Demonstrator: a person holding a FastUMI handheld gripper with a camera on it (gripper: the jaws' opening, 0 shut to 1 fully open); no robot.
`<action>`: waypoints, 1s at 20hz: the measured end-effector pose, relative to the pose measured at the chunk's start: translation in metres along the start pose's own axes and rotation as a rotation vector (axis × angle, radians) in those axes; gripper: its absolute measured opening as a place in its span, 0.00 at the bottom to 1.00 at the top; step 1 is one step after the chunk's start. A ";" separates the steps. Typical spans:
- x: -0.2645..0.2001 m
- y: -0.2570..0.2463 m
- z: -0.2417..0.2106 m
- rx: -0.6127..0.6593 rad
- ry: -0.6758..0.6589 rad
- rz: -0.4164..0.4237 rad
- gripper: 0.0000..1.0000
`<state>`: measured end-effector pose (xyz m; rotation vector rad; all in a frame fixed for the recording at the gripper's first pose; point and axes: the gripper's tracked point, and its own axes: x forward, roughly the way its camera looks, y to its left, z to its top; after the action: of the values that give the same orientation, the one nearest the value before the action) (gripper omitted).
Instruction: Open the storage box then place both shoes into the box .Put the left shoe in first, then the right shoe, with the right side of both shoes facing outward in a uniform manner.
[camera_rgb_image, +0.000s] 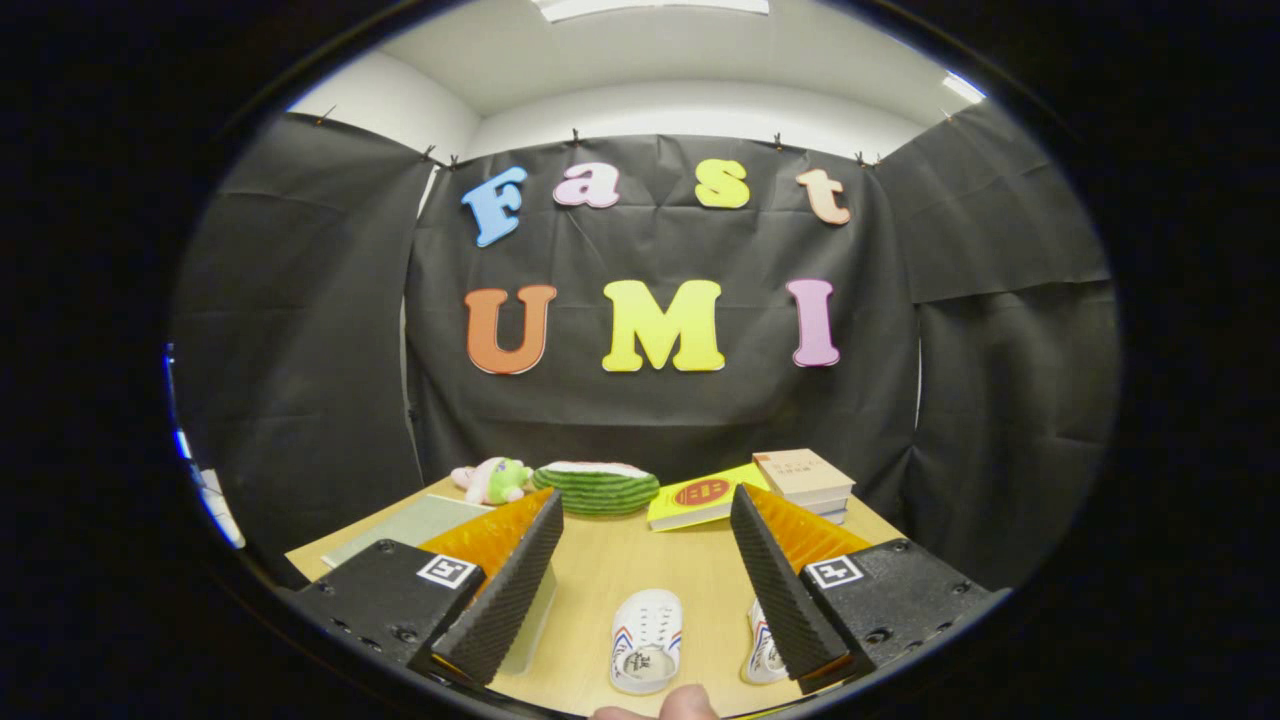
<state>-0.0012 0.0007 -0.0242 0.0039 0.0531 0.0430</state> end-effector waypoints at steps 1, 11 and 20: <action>0.000 -0.001 -0.002 0.001 0.002 -0.001 1.00; 0.006 0.028 -0.043 0.083 0.175 0.235 1.00; 0.024 0.068 -0.096 0.252 0.447 0.530 1.00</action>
<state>0.0150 0.0698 -0.1212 0.2612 0.5042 0.5675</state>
